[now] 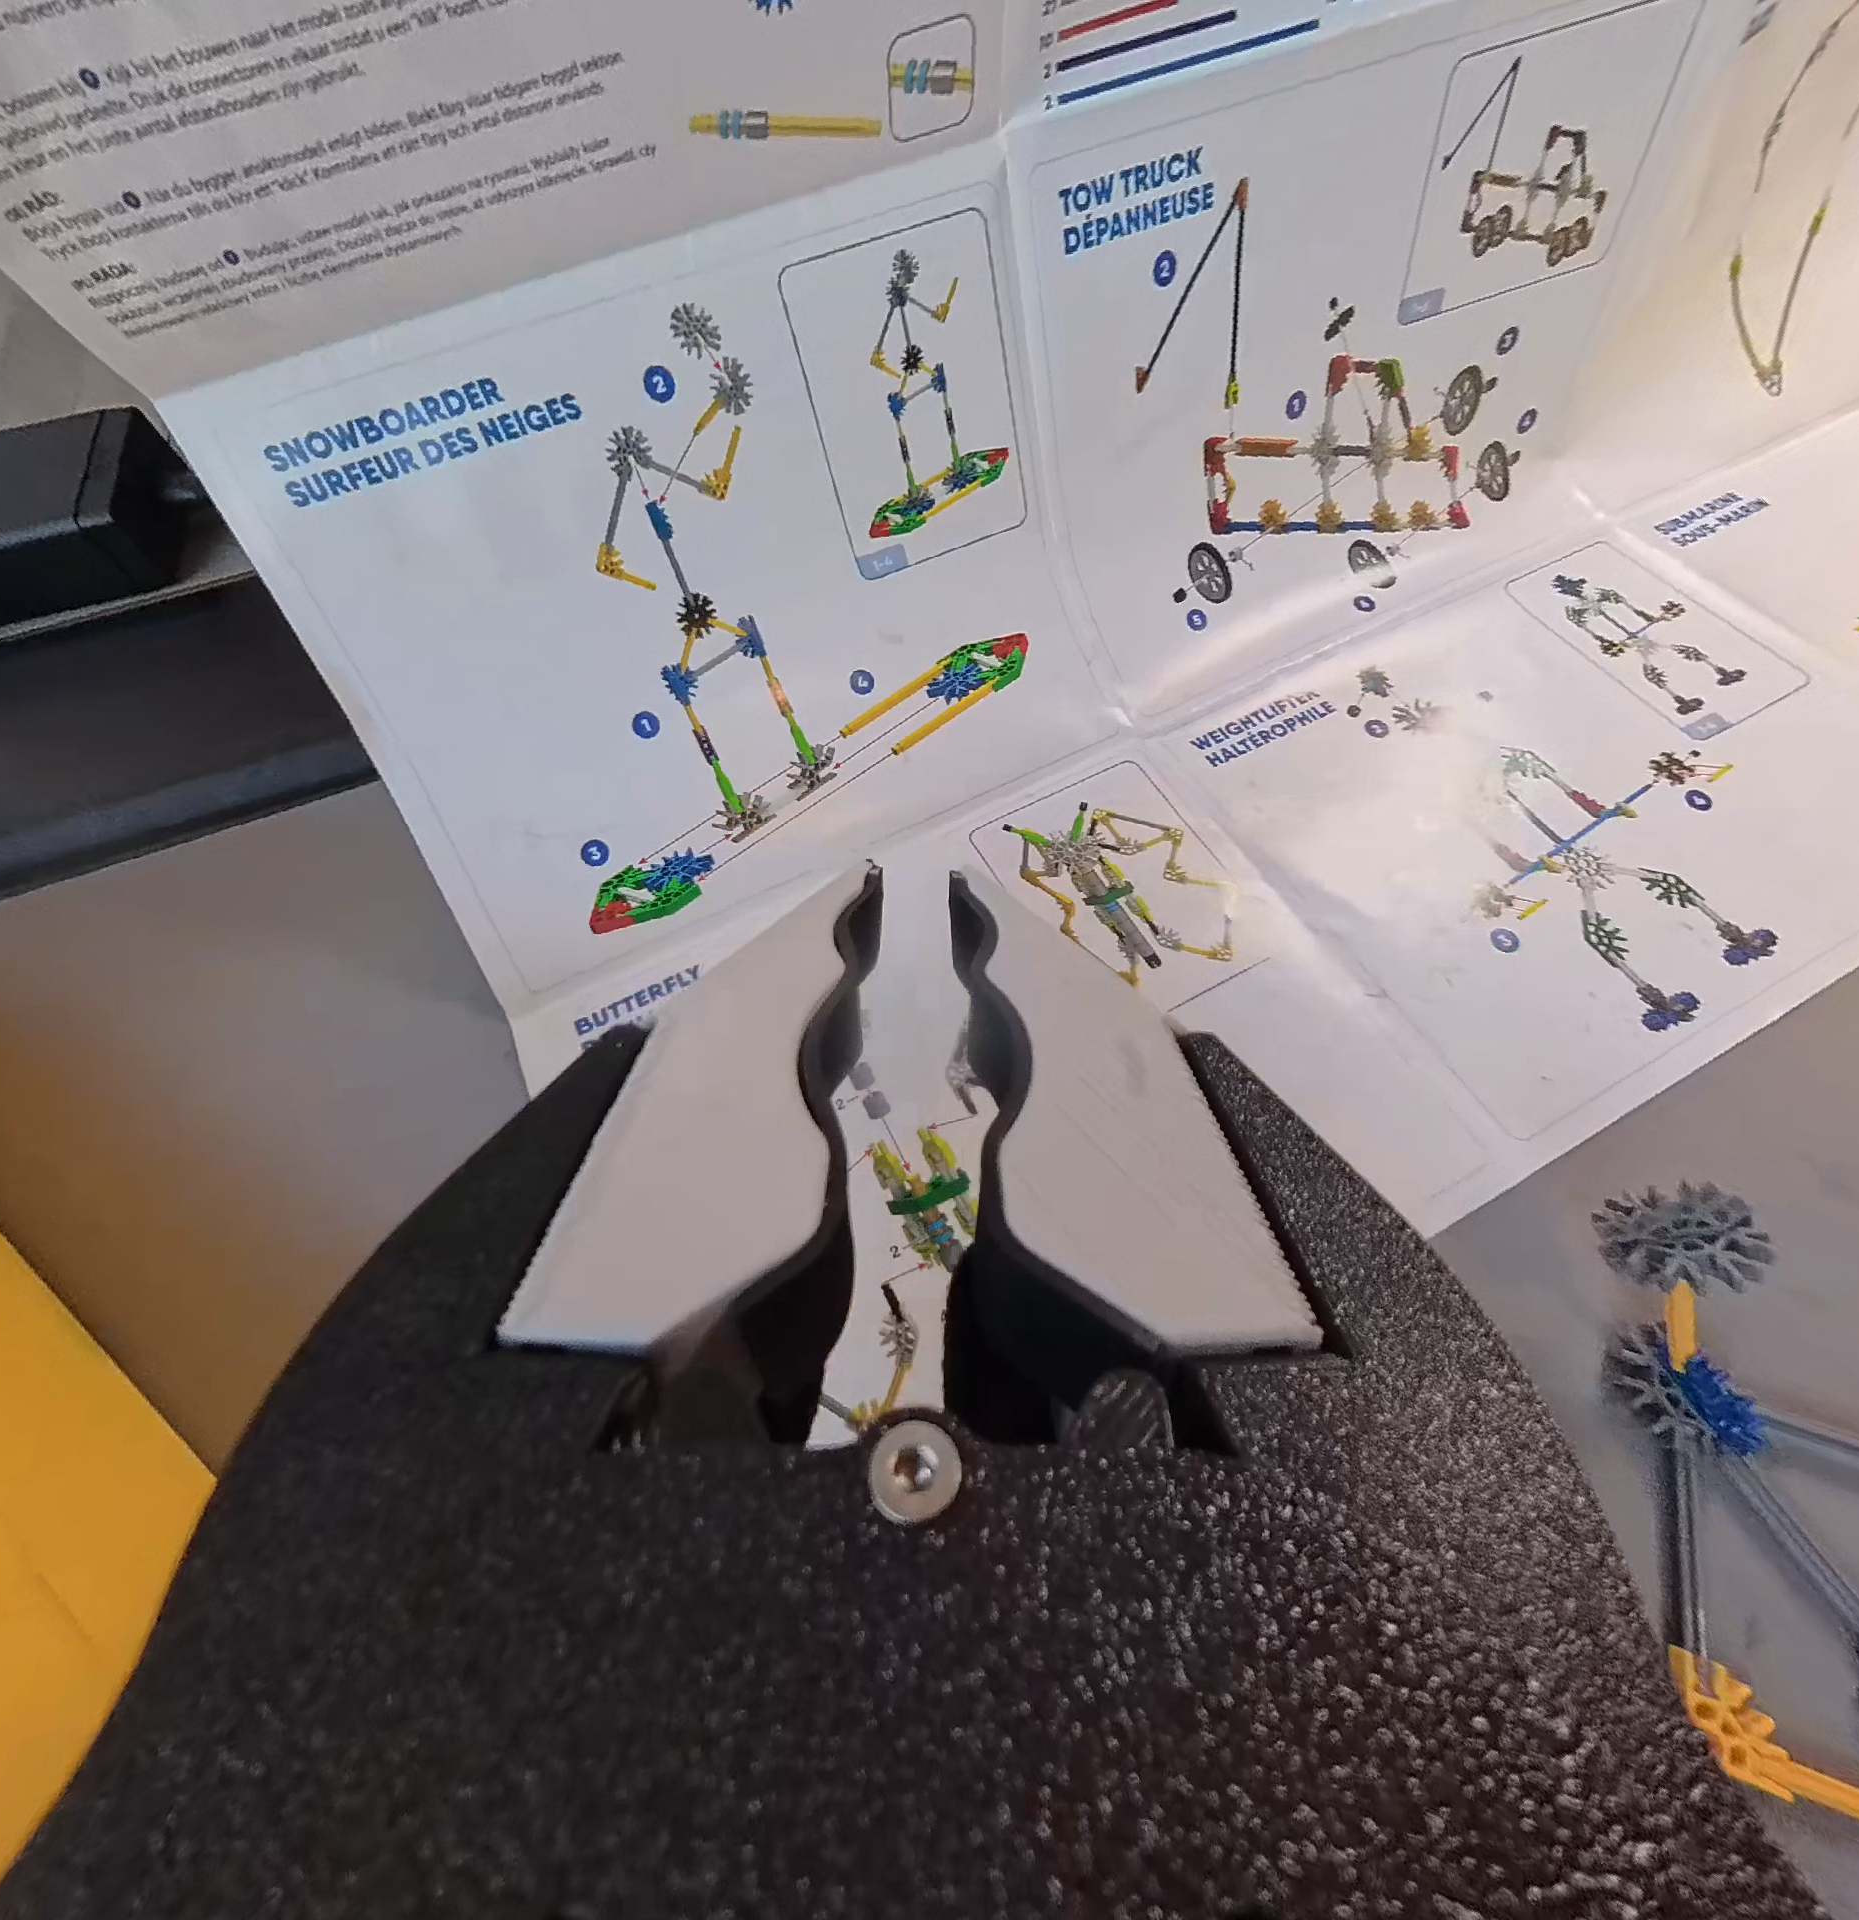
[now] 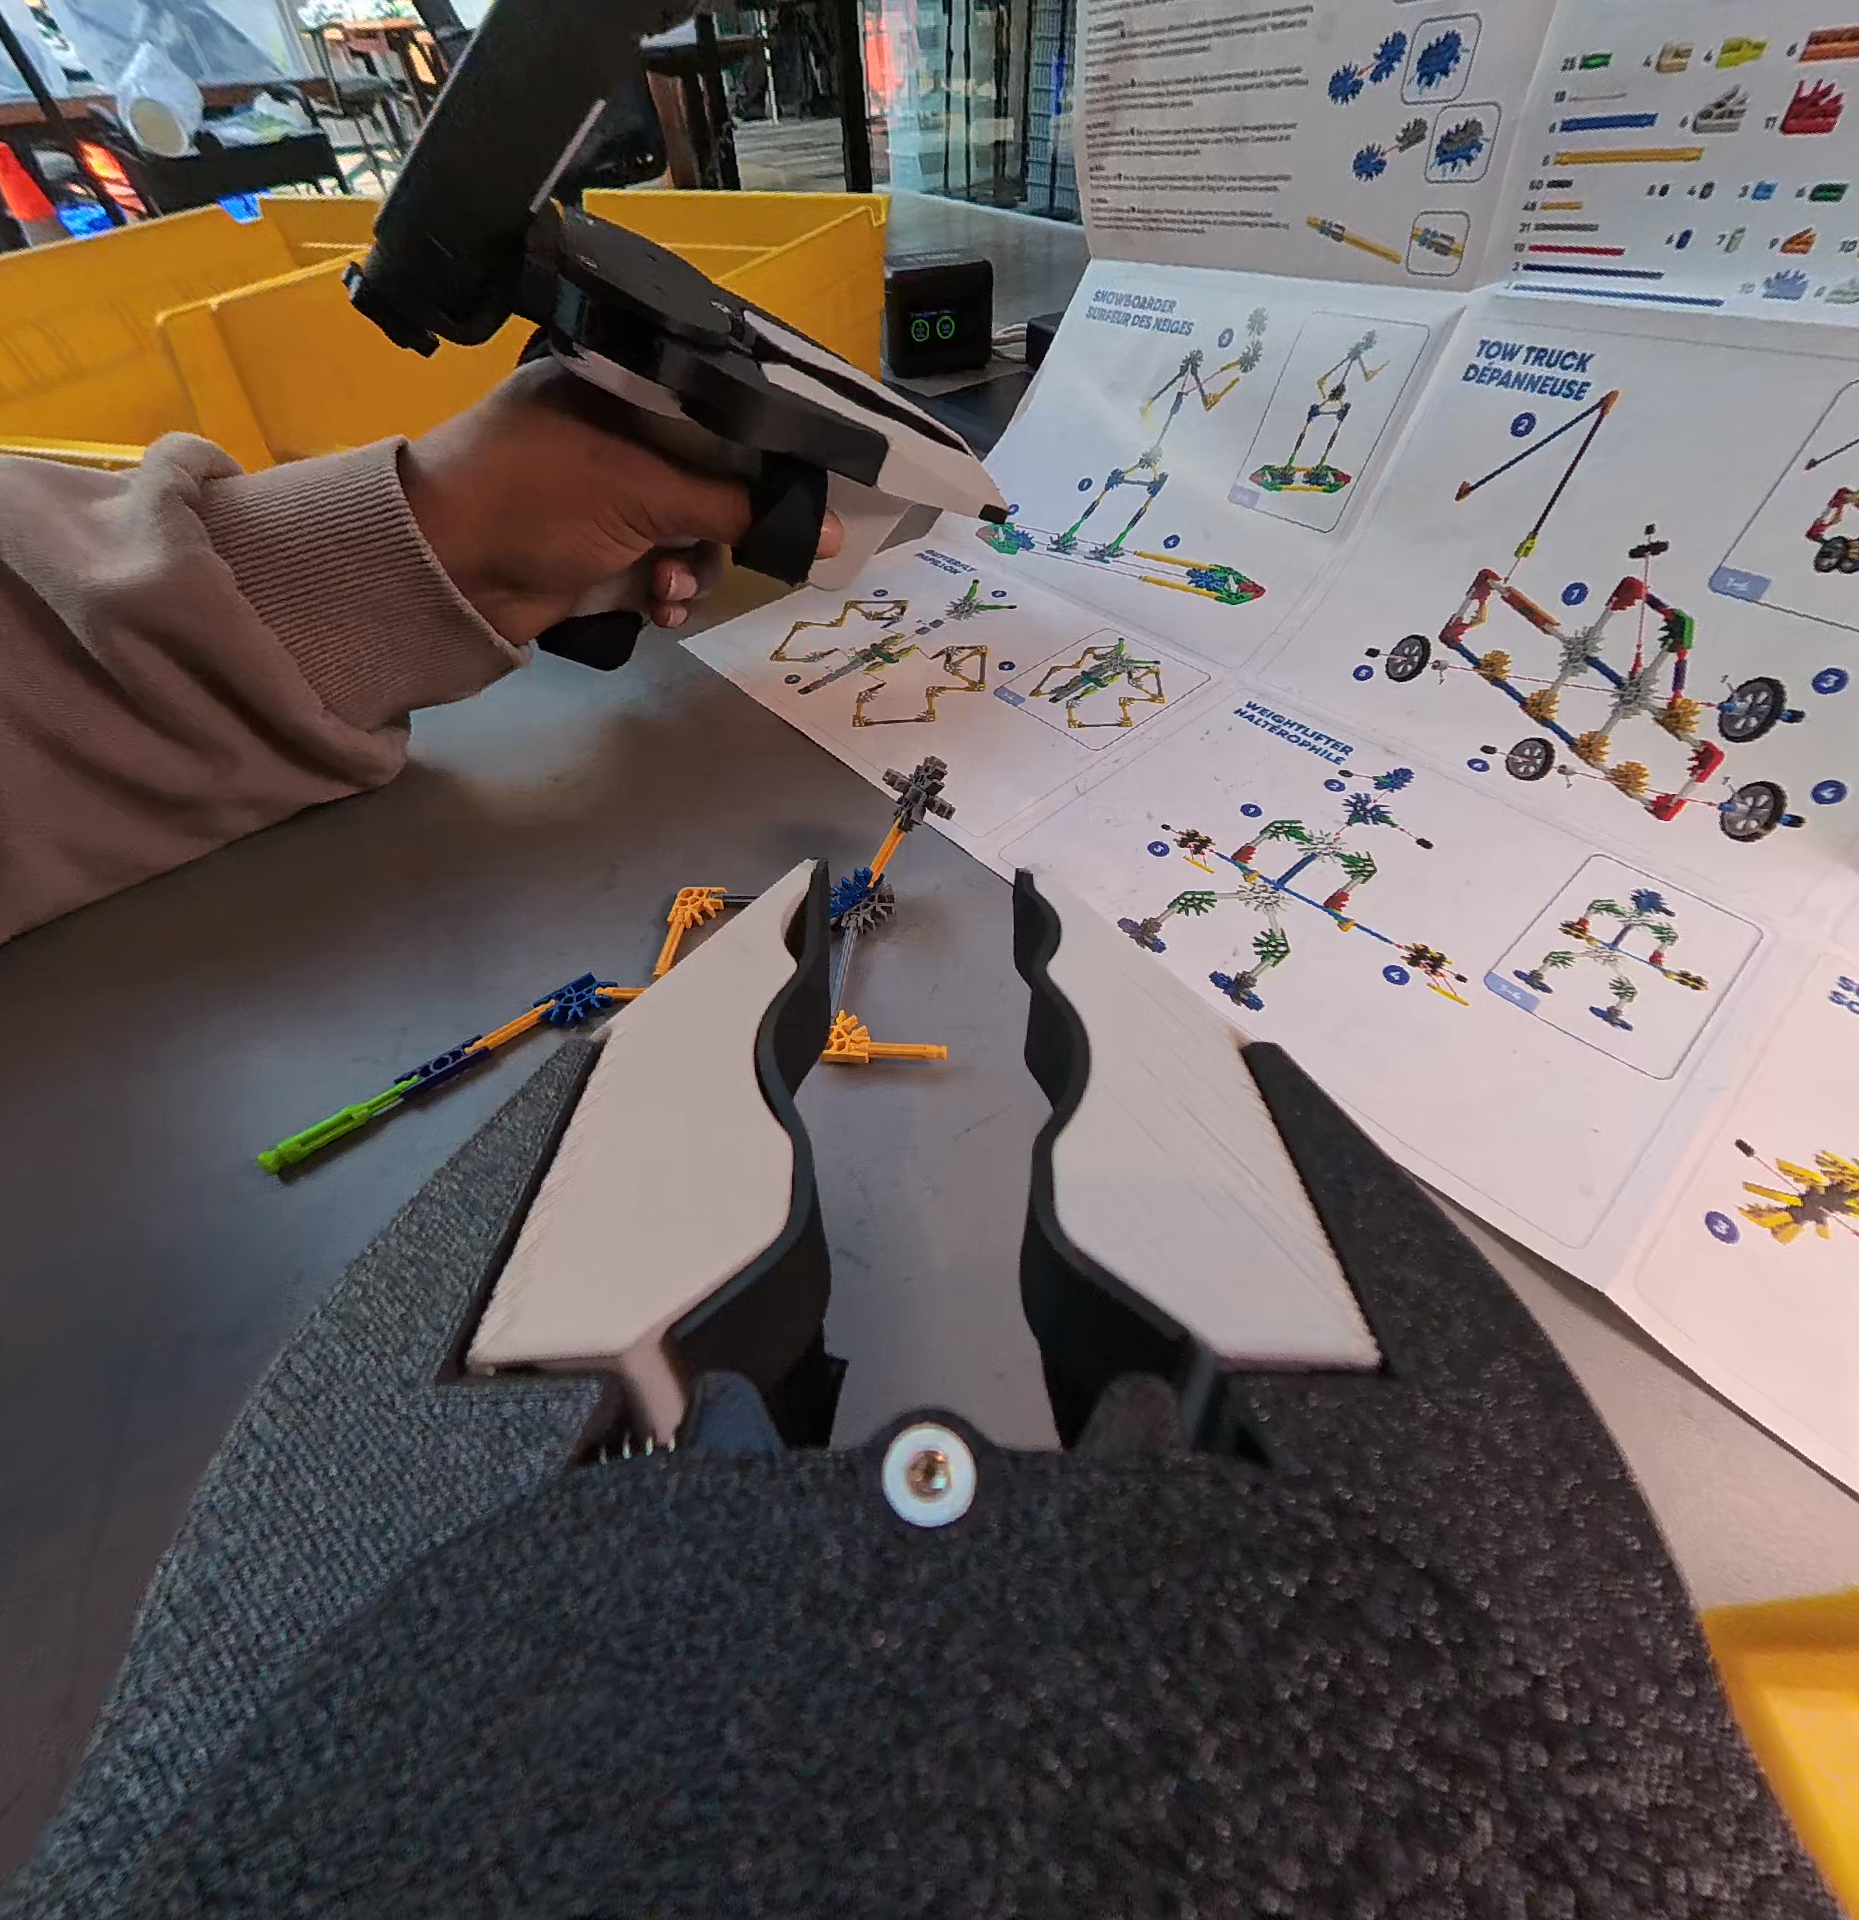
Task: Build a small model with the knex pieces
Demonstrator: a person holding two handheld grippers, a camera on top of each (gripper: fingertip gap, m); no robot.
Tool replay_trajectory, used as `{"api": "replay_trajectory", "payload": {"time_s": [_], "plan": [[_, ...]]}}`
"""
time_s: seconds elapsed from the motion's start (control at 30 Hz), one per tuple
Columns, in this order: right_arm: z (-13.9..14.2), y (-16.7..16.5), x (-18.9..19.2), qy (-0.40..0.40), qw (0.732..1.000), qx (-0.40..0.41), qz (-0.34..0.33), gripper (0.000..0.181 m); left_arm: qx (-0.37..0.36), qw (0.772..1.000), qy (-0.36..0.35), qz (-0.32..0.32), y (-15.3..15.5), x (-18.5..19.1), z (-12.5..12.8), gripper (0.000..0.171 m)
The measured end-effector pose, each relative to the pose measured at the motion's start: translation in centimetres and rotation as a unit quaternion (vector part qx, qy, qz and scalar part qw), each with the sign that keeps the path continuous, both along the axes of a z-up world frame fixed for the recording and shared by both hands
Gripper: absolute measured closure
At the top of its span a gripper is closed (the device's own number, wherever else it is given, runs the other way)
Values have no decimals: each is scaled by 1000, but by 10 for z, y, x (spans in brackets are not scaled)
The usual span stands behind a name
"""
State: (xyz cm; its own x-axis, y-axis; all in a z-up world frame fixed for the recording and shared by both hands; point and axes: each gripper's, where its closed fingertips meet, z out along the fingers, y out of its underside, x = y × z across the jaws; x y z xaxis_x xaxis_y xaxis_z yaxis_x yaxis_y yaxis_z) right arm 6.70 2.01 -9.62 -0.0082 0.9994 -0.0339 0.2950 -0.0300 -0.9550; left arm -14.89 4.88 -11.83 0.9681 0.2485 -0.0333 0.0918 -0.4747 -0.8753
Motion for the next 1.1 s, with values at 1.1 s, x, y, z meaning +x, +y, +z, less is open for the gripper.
{"api": "replay_trajectory", "payload": {"time_s": [1.1], "plan": [[0,15,0,-2,998,33,-53,124,90,986,-1,-141,-93,91,18,129]]}}
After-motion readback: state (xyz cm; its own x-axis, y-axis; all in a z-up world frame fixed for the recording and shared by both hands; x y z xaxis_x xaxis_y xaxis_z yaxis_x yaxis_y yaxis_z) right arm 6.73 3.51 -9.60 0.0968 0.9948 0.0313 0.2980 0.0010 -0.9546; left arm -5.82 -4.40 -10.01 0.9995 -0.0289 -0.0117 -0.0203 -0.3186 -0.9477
